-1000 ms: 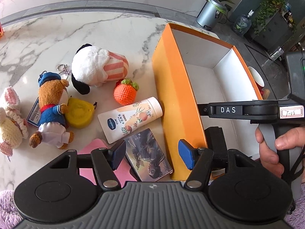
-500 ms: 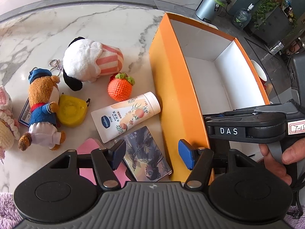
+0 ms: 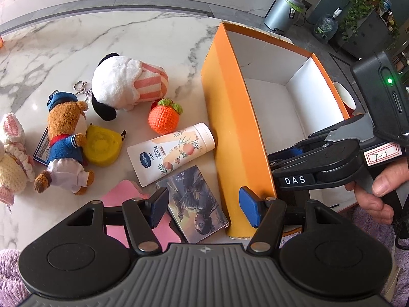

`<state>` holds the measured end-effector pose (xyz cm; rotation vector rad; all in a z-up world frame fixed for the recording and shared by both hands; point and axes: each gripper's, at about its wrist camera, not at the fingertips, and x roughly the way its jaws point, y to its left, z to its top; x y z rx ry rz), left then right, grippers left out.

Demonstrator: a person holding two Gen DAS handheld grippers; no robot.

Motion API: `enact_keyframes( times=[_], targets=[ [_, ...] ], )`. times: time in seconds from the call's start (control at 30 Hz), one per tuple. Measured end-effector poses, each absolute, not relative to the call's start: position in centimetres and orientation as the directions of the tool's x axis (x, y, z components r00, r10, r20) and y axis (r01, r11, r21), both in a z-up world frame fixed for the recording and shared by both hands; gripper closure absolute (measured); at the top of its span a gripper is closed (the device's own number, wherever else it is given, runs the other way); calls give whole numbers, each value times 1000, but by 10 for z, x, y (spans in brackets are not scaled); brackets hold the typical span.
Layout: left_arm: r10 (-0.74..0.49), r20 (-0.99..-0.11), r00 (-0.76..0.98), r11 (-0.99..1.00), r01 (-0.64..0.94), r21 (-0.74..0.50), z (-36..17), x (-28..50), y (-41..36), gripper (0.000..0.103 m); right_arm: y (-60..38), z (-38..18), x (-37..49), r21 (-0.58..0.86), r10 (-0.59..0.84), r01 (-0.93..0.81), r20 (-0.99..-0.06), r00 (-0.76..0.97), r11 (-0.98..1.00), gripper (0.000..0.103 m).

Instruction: Organize objects

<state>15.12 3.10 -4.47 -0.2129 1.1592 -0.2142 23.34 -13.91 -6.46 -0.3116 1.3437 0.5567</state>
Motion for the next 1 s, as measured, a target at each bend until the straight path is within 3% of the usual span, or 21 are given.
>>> enact_keyframes(
  times=[0.17, 0.27, 0.4, 0.7, 1.0],
  targets=[
    [-271, -881, 389, 961, 58, -270, -43, 150, 31, 31, -139, -59, 230, 76, 191, -574, -971, 142, 816, 69],
    [-269, -881, 388, 961, 54, -270, -44, 149, 32, 31, -156, -42, 229, 113, 246, -524, -950, 191, 844, 62],
    [-274, -879, 391, 960, 54, -275, -43, 148, 32, 31, -192, -27, 226, 181, 294, -420, -930, 222, 889, 62],
    [-267, -880, 394, 962, 60, -265, -40, 144, 27, 31, -214, -47, 195, 315, 368, -289, -917, 155, 904, 63],
    [-265, -880, 394, 963, 64, -261, -38, 144, 24, 31, -208, -53, 192, 326, 381, -278, -909, 172, 904, 64]
  ],
)
